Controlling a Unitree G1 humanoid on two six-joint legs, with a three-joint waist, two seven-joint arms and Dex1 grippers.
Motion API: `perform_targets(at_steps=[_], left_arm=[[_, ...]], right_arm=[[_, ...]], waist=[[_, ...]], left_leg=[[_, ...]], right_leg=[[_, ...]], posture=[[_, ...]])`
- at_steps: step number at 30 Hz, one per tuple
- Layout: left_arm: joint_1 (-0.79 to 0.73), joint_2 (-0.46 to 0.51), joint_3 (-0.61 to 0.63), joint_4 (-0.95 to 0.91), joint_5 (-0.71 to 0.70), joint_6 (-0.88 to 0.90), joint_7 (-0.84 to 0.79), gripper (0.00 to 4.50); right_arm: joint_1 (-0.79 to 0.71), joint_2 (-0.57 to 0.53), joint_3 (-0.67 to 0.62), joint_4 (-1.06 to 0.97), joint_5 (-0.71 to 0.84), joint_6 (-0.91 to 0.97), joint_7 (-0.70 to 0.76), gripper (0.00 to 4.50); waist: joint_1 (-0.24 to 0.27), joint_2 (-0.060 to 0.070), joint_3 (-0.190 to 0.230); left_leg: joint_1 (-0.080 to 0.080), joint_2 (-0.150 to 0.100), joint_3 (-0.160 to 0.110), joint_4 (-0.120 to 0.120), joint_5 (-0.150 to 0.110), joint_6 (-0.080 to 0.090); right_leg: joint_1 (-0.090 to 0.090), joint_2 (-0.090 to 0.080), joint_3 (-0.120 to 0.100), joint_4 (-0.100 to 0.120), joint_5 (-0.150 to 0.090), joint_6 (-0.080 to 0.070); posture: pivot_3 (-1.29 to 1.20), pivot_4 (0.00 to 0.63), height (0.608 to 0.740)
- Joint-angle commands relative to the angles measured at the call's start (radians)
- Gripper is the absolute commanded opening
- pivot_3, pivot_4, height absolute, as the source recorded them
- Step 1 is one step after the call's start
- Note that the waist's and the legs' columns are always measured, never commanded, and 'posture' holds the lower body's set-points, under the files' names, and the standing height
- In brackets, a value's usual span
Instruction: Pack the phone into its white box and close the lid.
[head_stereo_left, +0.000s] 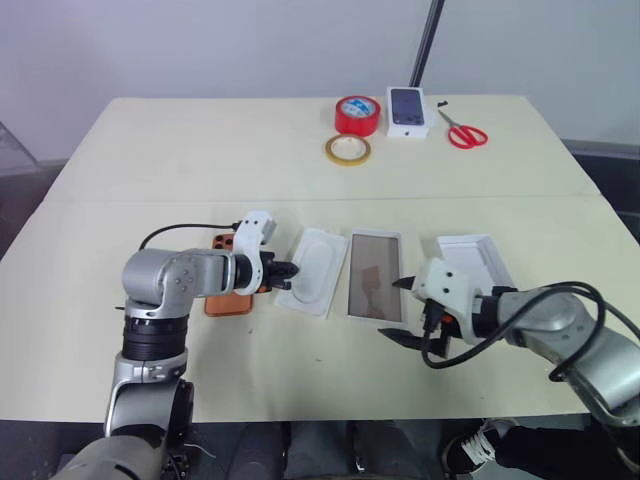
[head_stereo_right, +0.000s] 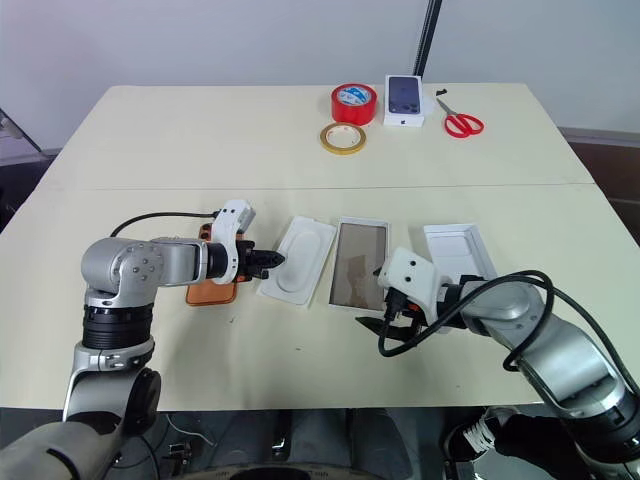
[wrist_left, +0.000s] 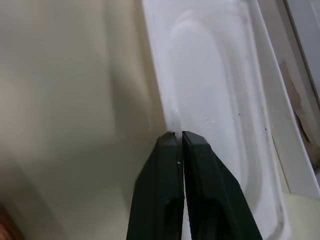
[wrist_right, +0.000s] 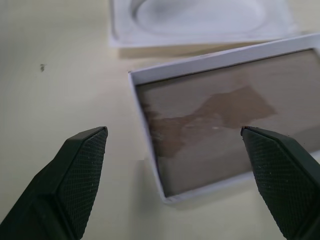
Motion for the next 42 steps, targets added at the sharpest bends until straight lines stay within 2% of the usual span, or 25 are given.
perform_targets(at_steps=[1, 3, 9, 10, 14, 19, 24, 27, 33, 38, 42], left_arm=[[-0.018, -0.021, 0.076, -0.014, 0.000, 0.021, 0.023, 0.02], [-0.017, -0.039, 0.128, -0.020, 0.001, 0.028, 0.041, 0.00], [-0.041, -0.091, 0.287, -0.042, -0.002, 0.067, 0.090, 0.00], [-0.044, -0.095, 0.301, -0.045, -0.001, 0.072, 0.096, 0.00], [-0.079, -0.120, 0.414, -0.051, 0.004, 0.097, 0.129, 0.00], [-0.126, -0.100, 0.491, -0.044, 0.014, 0.099, 0.164, 0.00], [-0.147, -0.099, 0.495, -0.045, 0.001, 0.099, 0.180, 0.00], [-0.142, -0.124, 0.474, -0.077, -0.018, 0.099, 0.196, 0.00], [-0.105, -0.202, 0.432, -0.136, -0.071, 0.099, 0.261, 0.00], [-0.054, -0.300, 0.366, -0.192, -0.118, 0.099, 0.349, 0.00], [-0.020, -0.348, 0.320, -0.211, -0.149, 0.099, 0.412, 0.00]], right_arm=[[-0.061, 0.015, 0.082, 0.019, -0.040, 0.023, 0.011, 4.24], [-0.087, 0.010, 0.148, 0.036, -0.078, 0.011, 0.028, 3.58], [-0.108, -0.002, 0.237, 0.054, -0.169, -0.073, 0.074, 0.40], [-0.108, 0.002, 0.242, 0.056, -0.177, -0.085, 0.080, 0.06], [-0.128, 0.031, 0.289, 0.051, -0.231, -0.141, 0.103, 0.06], [-0.174, 0.097, 0.372, 0.076, -0.317, -0.219, 0.127, 0.06], [-0.271, 0.226, 0.421, 0.214, -0.421, -0.240, 0.086, 0.06], [-0.316, 0.305, 0.391, 0.255, -0.407, -0.192, 0.078, 0.98], [-0.304, 0.286, 0.232, 0.198, -0.330, -0.145, 0.096, 4.03], [-0.269, 0.168, 0.070, 0.184, -0.282, -0.124, 0.133, 4.03], [-0.251, 0.122, 0.010, 0.199, -0.278, -0.132, 0.125, 4.03]], waist=[[0.001, 0.000, 0.000], [0.001, 0.000, 0.000], [0.001, 0.000, 0.000], [0.001, 0.000, 0.000], [0.001, 0.000, 0.000], [-0.001, -0.001, 0.000], [0.000, -0.001, 0.000], [0.002, -0.001, 0.000], [0.001, -0.001, 0.000], [0.002, -0.001, 0.000], [-0.002, -0.001, 0.001]], left_leg=[[0.000, 0.000, 0.000, 0.000, 0.000, 0.000], [0.000, 0.000, -0.001, 0.000, 0.000, 0.000], [-0.001, -0.002, -0.001, 0.000, 0.000, 0.000], [0.000, -0.002, -0.001, 0.000, 0.000, 0.000], [-0.001, -0.004, -0.002, 0.000, 0.000, -0.001], [-0.001, -0.004, -0.003, 0.000, 0.001, -0.001], [0.000, -0.005, -0.003, -0.001, 0.001, -0.002], [-0.001, -0.005, -0.004, -0.001, 0.002, -0.004], [-0.001, -0.006, -0.004, -0.001, 0.002, -0.003], [-0.001, -0.006, -0.005, -0.001, 0.001, -0.002], [-0.001, -0.006, -0.005, -0.001, 0.001, -0.002]], right_leg=[[0.000, 0.000, 0.000, 0.000, 0.000, 0.000], [0.000, -0.001, -0.001, 0.000, 0.000, 0.000], [0.000, -0.002, -0.002, 0.000, 0.000, 0.000], [0.000, -0.003, -0.002, 0.000, 0.000, 0.000], [0.000, -0.005, -0.004, 0.000, 0.000, 0.000], [0.000, -0.006, -0.004, 0.000, 0.000, 0.000], [0.000, -0.006, -0.005, 0.001, 0.000, 0.000], [0.000, -0.007, -0.005, 0.001, 0.000, 0.000], [0.000, -0.008, -0.006, 0.001, 0.000, 0.000], [0.000, -0.009, -0.006, 0.000, 0.000, 0.000], [0.000, -0.007, -0.006, 0.000, 0.000, 0.000]], posture=[[0.00, 0.150, 0.717], [0.00, 0.150, 0.717], [0.00, 0.150, 0.717], [0.00, 0.150, 0.717], [0.00, 0.150, 0.717], [0.00, 0.150, 0.717], [0.00, 0.150, 0.717], [0.00, 0.150, 0.717], [0.00, 0.150, 0.717], [0.00, 0.150, 0.717], [0.00, 0.150, 0.717]])
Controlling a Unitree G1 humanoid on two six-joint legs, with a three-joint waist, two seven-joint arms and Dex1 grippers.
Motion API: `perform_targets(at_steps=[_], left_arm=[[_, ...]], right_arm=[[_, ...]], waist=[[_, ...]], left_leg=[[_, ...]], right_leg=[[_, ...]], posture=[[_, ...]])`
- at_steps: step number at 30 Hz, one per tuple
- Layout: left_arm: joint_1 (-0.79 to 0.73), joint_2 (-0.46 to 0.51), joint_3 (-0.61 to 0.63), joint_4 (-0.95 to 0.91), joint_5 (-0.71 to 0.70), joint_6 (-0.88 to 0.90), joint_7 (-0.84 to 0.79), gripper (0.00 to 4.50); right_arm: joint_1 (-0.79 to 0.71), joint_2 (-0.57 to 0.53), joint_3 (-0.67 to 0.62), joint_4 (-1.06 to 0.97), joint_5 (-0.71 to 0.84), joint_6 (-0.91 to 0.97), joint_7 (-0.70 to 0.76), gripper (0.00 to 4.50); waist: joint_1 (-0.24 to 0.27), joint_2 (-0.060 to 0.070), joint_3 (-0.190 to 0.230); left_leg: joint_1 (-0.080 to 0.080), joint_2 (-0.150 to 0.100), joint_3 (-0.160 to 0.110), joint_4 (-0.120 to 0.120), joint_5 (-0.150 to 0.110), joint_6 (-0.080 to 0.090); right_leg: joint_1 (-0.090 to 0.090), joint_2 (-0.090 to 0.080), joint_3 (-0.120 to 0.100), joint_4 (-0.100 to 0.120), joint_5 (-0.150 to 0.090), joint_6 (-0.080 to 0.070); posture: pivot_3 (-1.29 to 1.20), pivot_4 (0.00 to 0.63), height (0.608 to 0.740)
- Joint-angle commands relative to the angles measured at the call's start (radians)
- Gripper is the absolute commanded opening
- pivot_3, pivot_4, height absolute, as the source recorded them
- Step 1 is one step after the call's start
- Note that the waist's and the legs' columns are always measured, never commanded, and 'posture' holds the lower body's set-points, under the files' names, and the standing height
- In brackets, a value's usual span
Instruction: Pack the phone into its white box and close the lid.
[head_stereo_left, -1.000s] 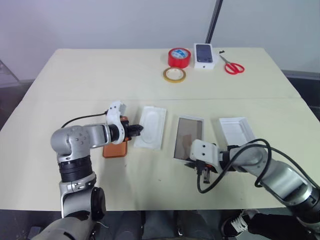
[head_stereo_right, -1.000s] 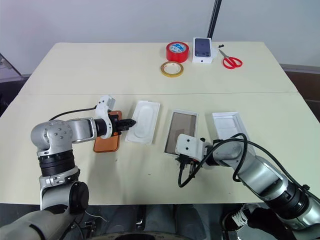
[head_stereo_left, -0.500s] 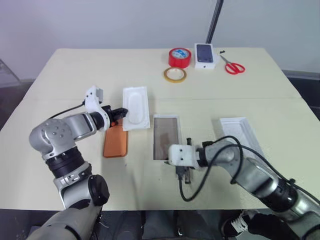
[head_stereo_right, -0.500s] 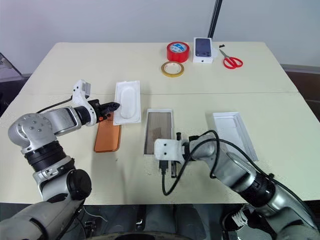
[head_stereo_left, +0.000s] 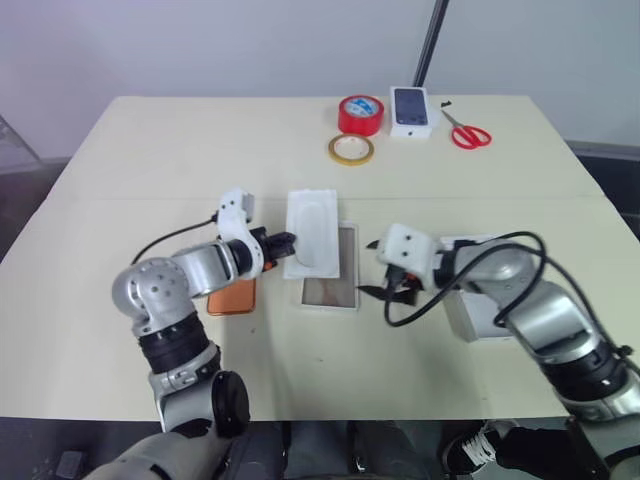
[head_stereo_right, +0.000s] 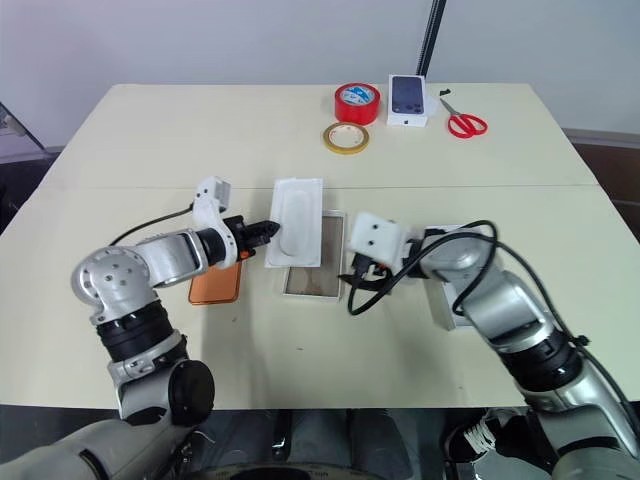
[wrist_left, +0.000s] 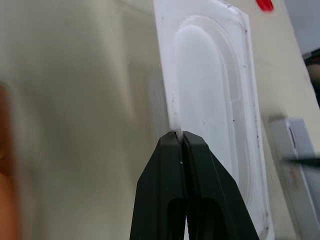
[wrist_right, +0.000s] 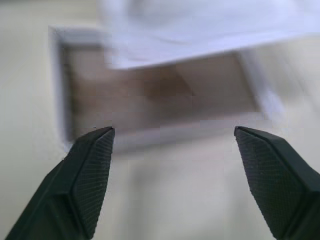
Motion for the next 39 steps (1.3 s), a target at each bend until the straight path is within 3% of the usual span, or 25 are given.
perform_targets(at_steps=[1, 6, 10, 14, 15, 17, 21, 23, 24, 26, 31, 35, 39], left_arm=[[0.019, -0.017, -0.046, -0.047, -0.056, 0.009, 0.045, 0.00], [0.040, -0.014, -0.081, -0.043, -0.106, 0.009, 0.092, 0.00], [0.036, -0.001, -0.075, -0.033, -0.141, 0.009, 0.120, 1.40], [0.020, 0.013, -0.052, -0.031, -0.199, 0.009, 0.129, 3.39], [0.011, 0.021, -0.036, -0.030, -0.213, 0.009, 0.129, 3.90], [-0.009, 0.041, 0.001, -0.025, -0.228, 0.009, 0.123, 3.92], [-0.034, 0.139, 0.028, -0.018, -0.217, 0.000, 0.068, 3.92], [0.016, 0.295, -0.076, -0.046, -0.161, -0.102, -0.042, 3.92], [0.055, 0.373, -0.136, -0.063, -0.126, -0.175, -0.111, 3.92], [0.139, 0.508, -0.239, -0.085, -0.053, -0.332, -0.247, 3.92], [0.327, 0.718, -0.364, -0.108, 0.112, -0.703, -0.525, 3.92], [0.442, 0.798, -0.386, -0.112, 0.180, -0.873, -0.660, 3.92], [0.499, 0.809, -0.385, -0.114, 0.205, -0.939, -0.705, 3.92]], right_arm=[[0.005, -0.018, -0.053, -0.025, 0.013, -0.017, -0.006, 4.03], [0.010, -0.020, -0.058, -0.021, 0.007, -0.027, -0.023, 4.03], [0.002, -0.008, -0.054, -0.007, 0.005, -0.033, -0.039, 4.09], [-0.013, 0.011, -0.052, 0.021, 0.008, -0.033, -0.059, 4.09], [-0.017, 0.018, -0.056, 0.027, 0.014, -0.031, -0.060, 3.83], [-0.024, 0.032, -0.060, 0.029, 0.029, -0.031, -0.058, 3.31], [-0.067, 0.103, -0.035, 0.042, 0.037, 0.012, -0.094, 1.24], [-0.104, 0.172, 0.002, 0.069, 0.028, 0.042, -0.132, 0.23], [-0.125, 0.209, 0.019, 0.091, 0.018, 0.055, -0.156, 0.06], [-0.164, 0.280, 0.040, 0.146, -0.002, 0.090, -0.212, 0.06], [-0.223, 0.388, 0.114, 0.277, -0.076, 0.077, -0.303, 0.06], [-0.257, 0.468, 0.155, 0.407, -0.133, 0.045, -0.371, 0.06], [-0.265, 0.503, 0.187, 0.484, -0.174, 0.020, -0.394, 0.06]], waist=[[-0.004, 0.000, 0.000], [-0.002, 0.000, 0.000], [0.002, 0.000, 0.000], [0.001, 0.000, 0.000], [0.001, 0.000, 0.000], [-0.001, 0.000, 0.000], [-0.006, 0.000, 0.000], [-0.011, 0.000, 0.000], [-0.015, 0.000, 0.000], [-0.024, 0.000, 0.000], [-0.012, 0.000, 0.000], [-0.005, 0.000, 0.000], [-0.003, 0.000, 0.000]], left_leg=[[0.000, 0.000, 0.000, 0.000, 0.000, 0.000], [0.000, 0.000, 0.000, 0.000, 0.000, 0.000], [0.000, 0.000, 0.000, 0.000, 0.000, 0.000], [0.000, 0.000, 0.000, 0.000, 0.000, 0.000], [0.000, 0.000, 0.000, 0.000, 0.000, 0.000], [0.000, 0.000, 0.000, 0.000, 0.000, 0.000], [0.000, 0.000, 0.000, 0.000, 0.000, -0.001], [0.000, 0.000, 0.000, -0.001, 0.001, -0.002], [0.000, 0.000, 0.000, -0.002, 0.004, -0.007], [0.001, 0.000, 0.001, -0.004, 0.006, -0.010], [0.000, -0.001, 0.001, -0.004, 0.006, -0.010], [0.000, 0.000, 0.001, -0.004, 0.005, -0.008], [0.000, -0.001, 0.001, -0.004, 0.001, -0.002]], right_leg=[[0.000, 0.000, 0.000, 0.000, 0.000, 0.000], [0.000, 0.000, 0.001, 0.000, 0.000, 0.000], [0.000, 0.000, 0.001, 0.000, 0.000, 0.000], [0.000, 0.000, 0.000, 0.000, 0.000, 0.000], [0.000, 0.000, 0.000, 0.000, 0.000, 0.000], [0.000, 0.000, 0.000, 0.000, 0.000, 0.000], [0.000, 0.001, 0.001, 0.000, 0.000, 0.000], [-0.001, 0.001, 0.001, 0.000, 0.000, 0.000], [-0.001, 0.001, 0.001, 0.000, 0.000, 0.000], [-0.002, 0.001, 0.001, 0.000, 0.000, 0.000], [-0.002, -0.001, 0.001, -0.001, 0.000, -0.001], [-0.002, -0.001, 0.001, -0.001, 0.000, -0.001], [-0.002, -0.002, 0.001, -0.001, 0.000, -0.001]], posture=[[0.00, 0.150, 0.717], [0.00, 0.150, 0.717], [0.00, 0.150, 0.717], [0.00, 0.150, 0.717], [0.00, 0.150, 0.717], [0.00, 0.150, 0.717], [0.00, 0.150, 0.717], [0.00, 0.150, 0.717], [0.00, 0.150, 0.717], [0.00, 0.150, 0.717], [0.00, 0.150, 0.717], [0.00, 0.150, 0.717], [0.00, 0.150, 0.717]])
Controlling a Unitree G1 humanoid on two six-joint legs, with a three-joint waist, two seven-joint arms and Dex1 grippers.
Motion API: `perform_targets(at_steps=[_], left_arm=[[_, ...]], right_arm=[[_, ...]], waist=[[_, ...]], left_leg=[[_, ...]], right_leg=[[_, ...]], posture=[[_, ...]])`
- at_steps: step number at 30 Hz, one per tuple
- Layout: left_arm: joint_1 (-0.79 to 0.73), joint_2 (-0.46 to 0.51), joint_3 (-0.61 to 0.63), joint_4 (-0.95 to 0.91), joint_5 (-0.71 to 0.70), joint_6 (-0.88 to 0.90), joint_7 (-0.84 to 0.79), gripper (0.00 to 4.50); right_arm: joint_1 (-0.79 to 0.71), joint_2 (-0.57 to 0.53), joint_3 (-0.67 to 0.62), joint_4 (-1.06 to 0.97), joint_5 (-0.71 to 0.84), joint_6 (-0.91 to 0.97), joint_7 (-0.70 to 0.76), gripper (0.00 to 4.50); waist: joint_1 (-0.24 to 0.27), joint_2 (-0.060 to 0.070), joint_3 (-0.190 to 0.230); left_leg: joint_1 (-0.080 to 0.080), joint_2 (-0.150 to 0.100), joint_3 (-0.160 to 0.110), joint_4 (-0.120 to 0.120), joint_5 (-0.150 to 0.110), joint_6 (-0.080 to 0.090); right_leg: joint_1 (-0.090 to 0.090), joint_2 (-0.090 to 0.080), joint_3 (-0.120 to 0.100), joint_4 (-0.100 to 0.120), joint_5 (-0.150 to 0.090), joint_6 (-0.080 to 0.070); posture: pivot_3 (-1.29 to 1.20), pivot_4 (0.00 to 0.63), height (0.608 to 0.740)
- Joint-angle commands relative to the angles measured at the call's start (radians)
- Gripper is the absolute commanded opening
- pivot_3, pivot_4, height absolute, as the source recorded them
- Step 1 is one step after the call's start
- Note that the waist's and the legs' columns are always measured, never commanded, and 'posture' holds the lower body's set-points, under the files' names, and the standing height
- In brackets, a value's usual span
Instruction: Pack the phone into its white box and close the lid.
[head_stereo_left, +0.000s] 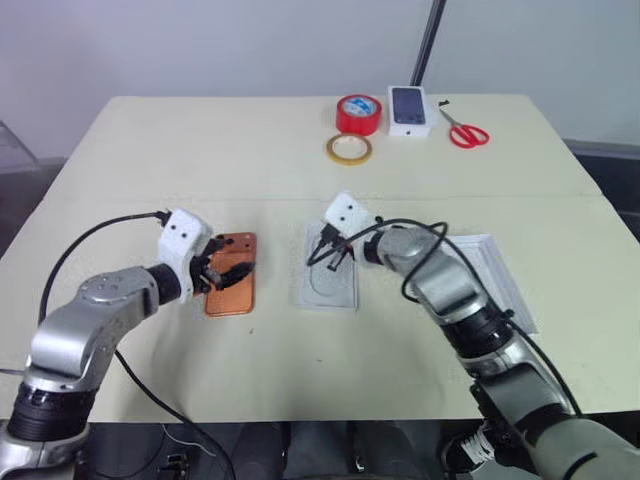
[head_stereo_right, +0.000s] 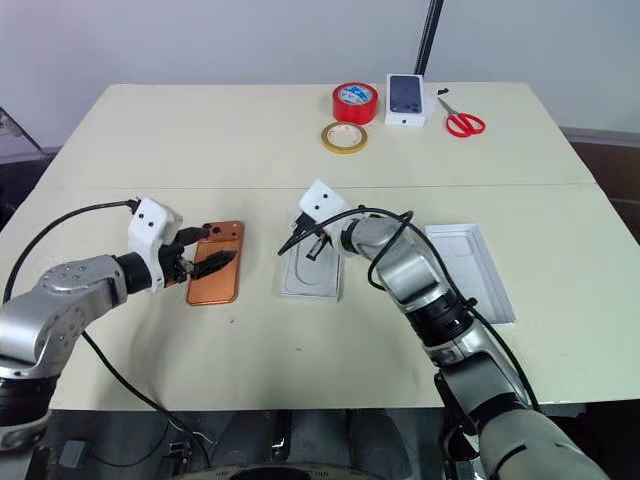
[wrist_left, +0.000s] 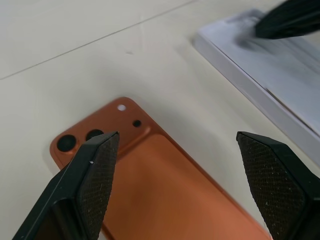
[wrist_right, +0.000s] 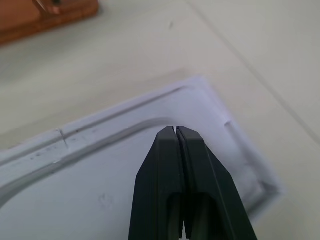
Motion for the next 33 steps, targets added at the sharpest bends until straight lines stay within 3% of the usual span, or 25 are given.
perform_targets(at_steps=[1, 14, 16, 18, 25, 33], left_arm=[[0.015, 0.001, 0.015, -0.037, 0.015, -0.053, -0.028, 3.92], [0.024, -0.058, 0.068, -0.026, -0.017, -0.017, 0.010, 3.92], [0.004, -0.080, 0.121, 0.003, -0.067, 0.057, 0.044, 3.92], [-0.031, -0.097, 0.193, 0.047, -0.116, 0.166, 0.109, 4.46], [-0.110, -0.117, 0.276, 0.139, -0.154, 0.463, 0.260, 4.48], [-0.149, -0.170, 0.311, 0.107, -0.233, 0.752, 0.284, 4.48]], right_arm=[[-0.031, 0.012, 0.021, 0.032, -0.054, -0.033, -0.028, 0.06], [0.003, -0.048, 0.026, -0.130, -0.105, 0.007, 0.032, 0.06], [0.001, -0.044, 0.006, -0.174, -0.080, -0.008, 0.053, 0.06], [-0.010, -0.026, -0.005, -0.217, -0.055, 0.011, 0.072, 0.00], [-0.055, 0.075, 0.085, -0.186, -0.045, 0.066, 0.104, 0.00], [-0.129, 0.145, 0.242, -0.023, -0.094, 0.035, 0.144, 0.00]], waist=[[0.001, 0.000, 0.000], [-0.005, 0.000, 0.000], [-0.005, 0.000, 0.000], [-0.005, 0.000, 0.000], [-0.012, 0.000, 0.000], [-0.020, 0.000, 0.000]], left_leg=[[0.000, 0.000, 0.000, 0.000, 0.000, 0.000], [0.000, 0.001, -0.001, 0.000, -0.001, 0.001], [0.000, 0.001, -0.001, 0.000, -0.001, 0.001], [0.000, 0.001, -0.001, 0.000, -0.001, 0.001], [0.000, 0.001, -0.001, 0.000, -0.001, 0.001], [0.000, 0.000, -0.002, 0.001, -0.001, 0.001]], right_leg=[[0.000, 0.000, 0.000, 0.000, 0.000, 0.000], [0.000, 0.001, -0.001, 0.001, 0.000, 0.000], [0.000, 0.001, -0.001, 0.001, 0.000, 0.000], [0.000, 0.001, -0.001, 0.001, 0.000, 0.000], [0.000, 0.001, -0.001, 0.001, 0.000, 0.000], [0.000, 0.000, -0.004, 0.002, 0.000, 0.000]], posture=[[0.00, 0.150, 0.717], [0.00, 0.150, 0.717], [0.00, 0.150, 0.717], [0.00, 0.150, 0.717], [0.00, 0.150, 0.717], [0.00, 0.150, 0.717]])
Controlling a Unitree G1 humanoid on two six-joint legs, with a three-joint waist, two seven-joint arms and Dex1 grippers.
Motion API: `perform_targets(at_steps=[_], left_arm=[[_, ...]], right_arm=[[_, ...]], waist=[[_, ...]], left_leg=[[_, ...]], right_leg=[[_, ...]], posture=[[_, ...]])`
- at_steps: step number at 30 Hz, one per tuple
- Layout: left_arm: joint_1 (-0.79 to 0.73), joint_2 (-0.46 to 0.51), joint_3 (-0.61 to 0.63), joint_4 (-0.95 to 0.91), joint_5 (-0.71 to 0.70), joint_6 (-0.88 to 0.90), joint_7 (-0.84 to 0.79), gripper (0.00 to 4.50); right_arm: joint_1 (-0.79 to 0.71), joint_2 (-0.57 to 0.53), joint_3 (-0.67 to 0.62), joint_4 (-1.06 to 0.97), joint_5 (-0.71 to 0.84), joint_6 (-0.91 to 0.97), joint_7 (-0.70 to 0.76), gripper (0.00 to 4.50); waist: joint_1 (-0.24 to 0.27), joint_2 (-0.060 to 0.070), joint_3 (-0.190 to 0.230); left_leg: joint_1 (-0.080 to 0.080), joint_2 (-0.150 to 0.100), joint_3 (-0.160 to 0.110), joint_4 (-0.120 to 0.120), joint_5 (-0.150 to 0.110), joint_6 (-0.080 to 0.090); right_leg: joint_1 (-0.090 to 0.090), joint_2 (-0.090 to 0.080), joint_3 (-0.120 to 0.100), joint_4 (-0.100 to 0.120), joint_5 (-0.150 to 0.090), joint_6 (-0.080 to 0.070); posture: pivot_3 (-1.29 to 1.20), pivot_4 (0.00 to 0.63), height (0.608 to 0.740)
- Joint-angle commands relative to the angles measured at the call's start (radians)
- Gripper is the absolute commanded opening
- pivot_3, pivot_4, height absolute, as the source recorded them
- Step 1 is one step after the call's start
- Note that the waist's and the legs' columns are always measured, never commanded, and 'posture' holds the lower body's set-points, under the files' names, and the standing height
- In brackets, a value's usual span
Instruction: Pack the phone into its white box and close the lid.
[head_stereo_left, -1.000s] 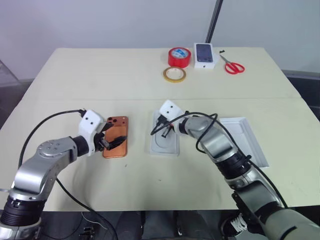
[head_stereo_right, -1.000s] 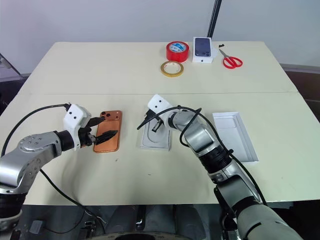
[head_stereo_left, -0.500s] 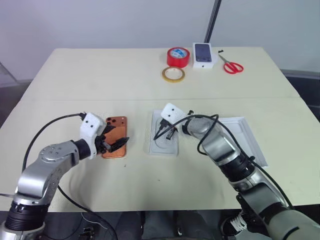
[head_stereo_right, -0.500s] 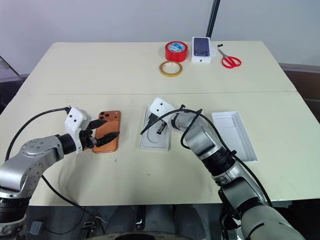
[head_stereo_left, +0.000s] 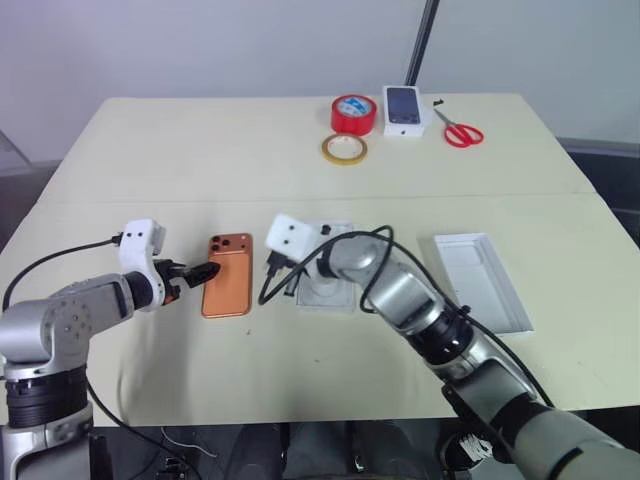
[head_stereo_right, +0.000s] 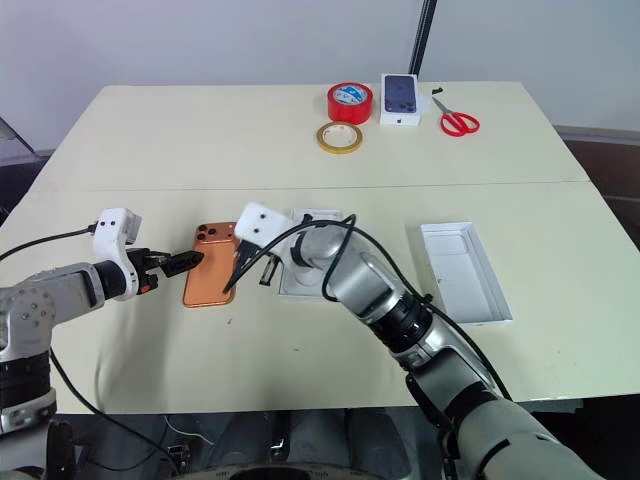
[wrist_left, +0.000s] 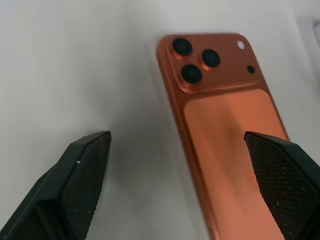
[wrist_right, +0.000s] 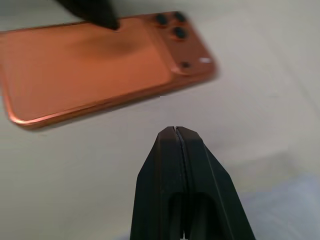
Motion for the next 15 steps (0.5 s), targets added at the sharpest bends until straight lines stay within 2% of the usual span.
perform_targets(at_steps=[1, 8, 15], left_arm=[[0.010, -0.041, -0.006, -0.041, -0.045, 0.110, 0.002, 4.48], [-0.008, -0.168, -0.030, -0.124, -0.065, 0.230, 0.015, 4.48], [-0.016, -0.260, -0.058, -0.143, -0.109, 0.237, 0.040, 4.48]], right_arm=[[-0.054, 0.021, 0.056, 0.051, -0.035, -0.032, 0.020, 0.00], [-0.071, 0.034, 0.107, 0.110, -0.082, -0.073, 0.047, 0.00], [-0.049, 0.021, 0.104, 0.084, -0.106, -0.080, 0.064, 0.00]], waist=[[-0.002, 0.000, 0.000], [0.002, 0.000, -0.001], [0.016, 0.001, -0.002]], left_leg=[[0.000, 0.000, 0.000, 0.000, 0.000, 0.000], [0.000, -0.001, 0.000, 0.000, 0.000, 0.000], [0.001, -0.001, 0.000, 0.000, 0.000, 0.000]], right_leg=[[0.000, 0.000, 0.000, 0.000, 0.000, 0.000], [0.001, -0.001, -0.001, 0.000, 0.000, 0.000], [0.002, -0.002, -0.001, 0.000, 0.000, 0.000]], posture=[[0.00, 0.150, 0.717], [0.00, 0.150, 0.717], [0.00, 0.150, 0.717]])
